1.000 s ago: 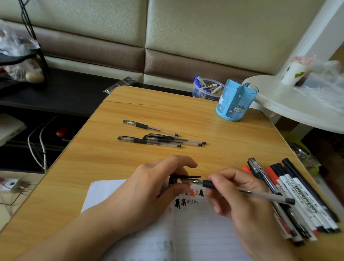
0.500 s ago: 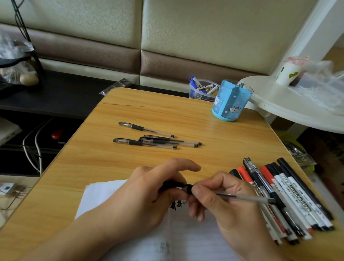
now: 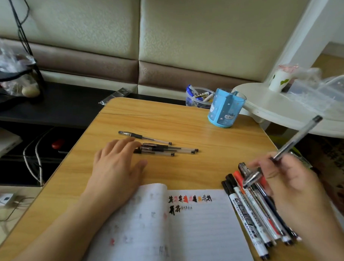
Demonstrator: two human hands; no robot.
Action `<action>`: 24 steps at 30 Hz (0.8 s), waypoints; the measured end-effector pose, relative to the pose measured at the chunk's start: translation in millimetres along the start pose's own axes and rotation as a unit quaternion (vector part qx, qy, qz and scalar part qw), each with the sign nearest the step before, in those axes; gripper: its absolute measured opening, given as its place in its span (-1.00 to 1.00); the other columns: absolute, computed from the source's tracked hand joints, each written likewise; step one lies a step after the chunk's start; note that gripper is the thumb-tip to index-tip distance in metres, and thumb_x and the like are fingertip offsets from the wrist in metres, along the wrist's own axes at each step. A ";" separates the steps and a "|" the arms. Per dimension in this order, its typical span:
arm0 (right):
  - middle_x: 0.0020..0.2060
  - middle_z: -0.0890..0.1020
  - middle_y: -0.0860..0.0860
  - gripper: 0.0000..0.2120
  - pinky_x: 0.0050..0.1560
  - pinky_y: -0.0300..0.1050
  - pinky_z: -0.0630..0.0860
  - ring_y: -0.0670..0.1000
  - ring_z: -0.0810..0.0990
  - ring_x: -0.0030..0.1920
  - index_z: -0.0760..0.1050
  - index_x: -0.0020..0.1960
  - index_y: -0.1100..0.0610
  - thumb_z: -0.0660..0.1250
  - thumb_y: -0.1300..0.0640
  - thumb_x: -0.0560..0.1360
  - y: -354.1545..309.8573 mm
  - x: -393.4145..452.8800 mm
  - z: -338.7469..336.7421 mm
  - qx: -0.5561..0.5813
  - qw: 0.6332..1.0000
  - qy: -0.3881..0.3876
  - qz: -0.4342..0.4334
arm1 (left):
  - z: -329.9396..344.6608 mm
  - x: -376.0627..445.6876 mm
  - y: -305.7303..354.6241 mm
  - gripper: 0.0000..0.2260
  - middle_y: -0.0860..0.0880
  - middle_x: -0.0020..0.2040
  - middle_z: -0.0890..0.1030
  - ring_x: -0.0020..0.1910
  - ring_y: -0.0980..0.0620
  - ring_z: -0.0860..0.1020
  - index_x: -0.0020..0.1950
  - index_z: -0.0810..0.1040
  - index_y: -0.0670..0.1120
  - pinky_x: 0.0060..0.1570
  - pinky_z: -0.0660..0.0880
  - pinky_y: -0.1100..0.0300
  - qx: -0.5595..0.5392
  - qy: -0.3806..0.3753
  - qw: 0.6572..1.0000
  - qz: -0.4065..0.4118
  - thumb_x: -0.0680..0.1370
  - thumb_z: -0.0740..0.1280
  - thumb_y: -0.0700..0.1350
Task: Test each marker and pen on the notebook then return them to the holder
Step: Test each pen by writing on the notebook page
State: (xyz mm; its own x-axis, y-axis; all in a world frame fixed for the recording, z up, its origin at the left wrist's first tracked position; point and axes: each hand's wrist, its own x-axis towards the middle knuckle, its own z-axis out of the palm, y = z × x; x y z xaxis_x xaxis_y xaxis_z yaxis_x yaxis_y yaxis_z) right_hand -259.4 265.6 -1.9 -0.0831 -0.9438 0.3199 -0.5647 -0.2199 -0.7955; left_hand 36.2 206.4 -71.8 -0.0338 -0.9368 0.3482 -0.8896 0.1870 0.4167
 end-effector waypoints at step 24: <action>-0.49 0.52 -0.11 -0.72 -0.58 -0.21 0.35 -0.14 0.41 -0.64 0.54 -0.04 -0.22 0.19 -0.31 0.40 25.8 2.0 -44.6 -0.370 0.924 -0.065 0.065 | -26.3 -13.8 32.9 -0.86 0.18 -0.21 0.47 -0.24 0.21 0.44 0.04 0.45 0.03 -0.25 0.31 0.40 -0.231 -0.014 0.960 0.158 0.63 0.14 0.02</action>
State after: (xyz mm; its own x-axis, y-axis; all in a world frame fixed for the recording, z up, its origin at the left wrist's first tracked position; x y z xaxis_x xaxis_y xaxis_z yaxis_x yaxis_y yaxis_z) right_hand -310.8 269.1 1.2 -0.1168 -0.9827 0.1435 -0.9683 0.0805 -0.2366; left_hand 19.4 233.2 -40.8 -0.2865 -0.8179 0.4989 -0.5360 0.5685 0.6241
